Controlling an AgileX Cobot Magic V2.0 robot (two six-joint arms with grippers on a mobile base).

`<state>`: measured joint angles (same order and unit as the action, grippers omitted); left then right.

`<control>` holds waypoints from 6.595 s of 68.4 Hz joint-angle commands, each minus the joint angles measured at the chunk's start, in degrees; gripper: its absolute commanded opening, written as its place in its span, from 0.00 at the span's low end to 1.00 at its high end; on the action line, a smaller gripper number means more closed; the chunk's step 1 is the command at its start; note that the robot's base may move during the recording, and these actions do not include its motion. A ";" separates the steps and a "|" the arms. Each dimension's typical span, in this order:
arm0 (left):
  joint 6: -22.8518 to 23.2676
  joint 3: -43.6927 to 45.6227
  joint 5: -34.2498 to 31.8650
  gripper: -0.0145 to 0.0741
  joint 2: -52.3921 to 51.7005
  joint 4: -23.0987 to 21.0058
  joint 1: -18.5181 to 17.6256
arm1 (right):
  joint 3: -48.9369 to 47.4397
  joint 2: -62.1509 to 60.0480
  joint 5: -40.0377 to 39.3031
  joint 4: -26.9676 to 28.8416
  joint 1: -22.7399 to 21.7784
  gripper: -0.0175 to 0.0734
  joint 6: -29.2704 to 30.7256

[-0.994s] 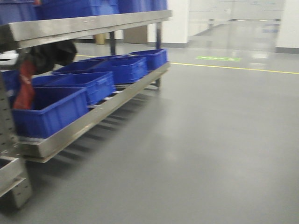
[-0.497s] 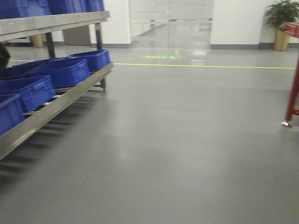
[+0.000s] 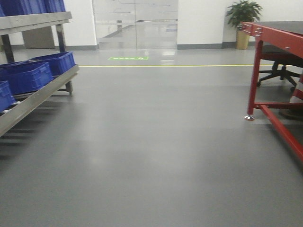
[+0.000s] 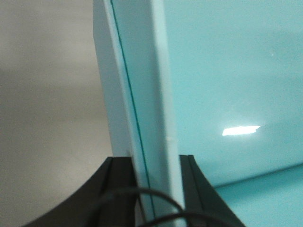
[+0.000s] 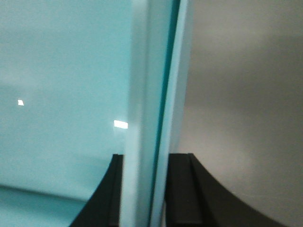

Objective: Move two blue bins to right shelf middle
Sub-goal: 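Turn and drive the base away carrying the teal bin, then drive the base along the aisle holding the teal bin with both grippers, then turn the base toward the shelf of blue bins holding the teal bin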

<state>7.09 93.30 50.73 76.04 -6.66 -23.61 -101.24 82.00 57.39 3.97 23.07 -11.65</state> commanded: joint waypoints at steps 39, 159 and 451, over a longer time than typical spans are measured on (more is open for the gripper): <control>-0.82 1.14 -4.22 0.04 -0.83 -3.18 -0.27 | -0.82 -0.58 -5.67 1.29 -0.03 0.02 0.12; -0.82 1.14 -4.22 0.04 -0.83 -3.18 -0.27 | -0.82 -0.58 -5.67 1.29 -0.03 0.02 0.12; -0.82 1.14 -4.22 0.04 -0.83 -3.18 -0.27 | -0.82 -0.58 -5.67 1.29 -0.03 0.02 0.12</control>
<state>7.09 93.30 50.86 76.30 -6.76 -23.61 -101.24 82.00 57.29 3.68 23.07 -11.65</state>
